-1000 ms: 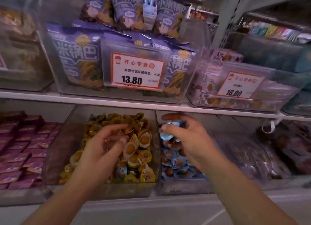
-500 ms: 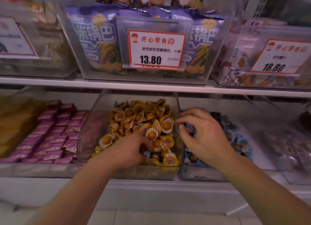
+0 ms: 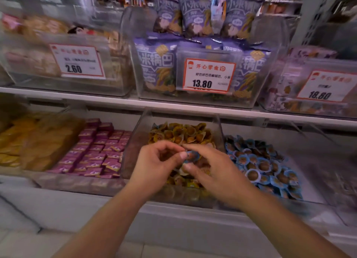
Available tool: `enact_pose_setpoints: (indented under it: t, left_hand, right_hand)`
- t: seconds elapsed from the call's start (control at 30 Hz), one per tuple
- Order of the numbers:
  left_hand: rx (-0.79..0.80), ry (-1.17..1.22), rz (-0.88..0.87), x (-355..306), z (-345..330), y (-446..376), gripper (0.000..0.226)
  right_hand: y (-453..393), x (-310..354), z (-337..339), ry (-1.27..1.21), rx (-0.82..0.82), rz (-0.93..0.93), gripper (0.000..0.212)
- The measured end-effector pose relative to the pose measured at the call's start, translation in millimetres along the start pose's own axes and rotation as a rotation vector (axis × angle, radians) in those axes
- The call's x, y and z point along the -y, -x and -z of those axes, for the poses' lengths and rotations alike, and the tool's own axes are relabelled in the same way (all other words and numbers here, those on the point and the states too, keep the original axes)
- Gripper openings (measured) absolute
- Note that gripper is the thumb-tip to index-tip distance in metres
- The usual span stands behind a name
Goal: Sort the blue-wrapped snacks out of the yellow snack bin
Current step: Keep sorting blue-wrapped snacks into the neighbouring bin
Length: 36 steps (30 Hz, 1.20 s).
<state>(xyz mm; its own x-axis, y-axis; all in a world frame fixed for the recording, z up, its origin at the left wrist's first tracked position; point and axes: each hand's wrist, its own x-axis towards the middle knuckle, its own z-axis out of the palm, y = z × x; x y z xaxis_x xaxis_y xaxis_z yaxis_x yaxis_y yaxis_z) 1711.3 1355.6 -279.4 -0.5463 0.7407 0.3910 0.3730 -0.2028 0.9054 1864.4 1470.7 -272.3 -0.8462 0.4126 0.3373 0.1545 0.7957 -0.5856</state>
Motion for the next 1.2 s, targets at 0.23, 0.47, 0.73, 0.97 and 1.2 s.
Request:
enact_pose_setpoints:
  t: [0.23,0.47,0.73,0.97,1.2]
  left_hand:
    - [0.240,-0.680,0.135,36,3,-23,0.019]
    - [0.427,-1.080,0.060,67,-20,-47,0.044]
    - [0.434,-1.089,-0.035,60,-3,-54,0.026]
    - [0.062,-0.402,-0.180,-27,-50,-31,0.029]
    - [0.242,-0.163,-0.234,-16,-75,-31,0.041]
  right_hand:
    - [4,-9,40,-0.092,-0.285,-0.156,0.013]
    - [8,-41,30,-0.119,-0.334,-0.151,0.023]
    - [5,-41,34,-0.331,-0.451,-0.146,0.014]
    - [13,-26,41,-0.883,-0.299,-0.464,0.013]
    - [8,-25,57,-1.351,-0.239,-0.620,0.023]
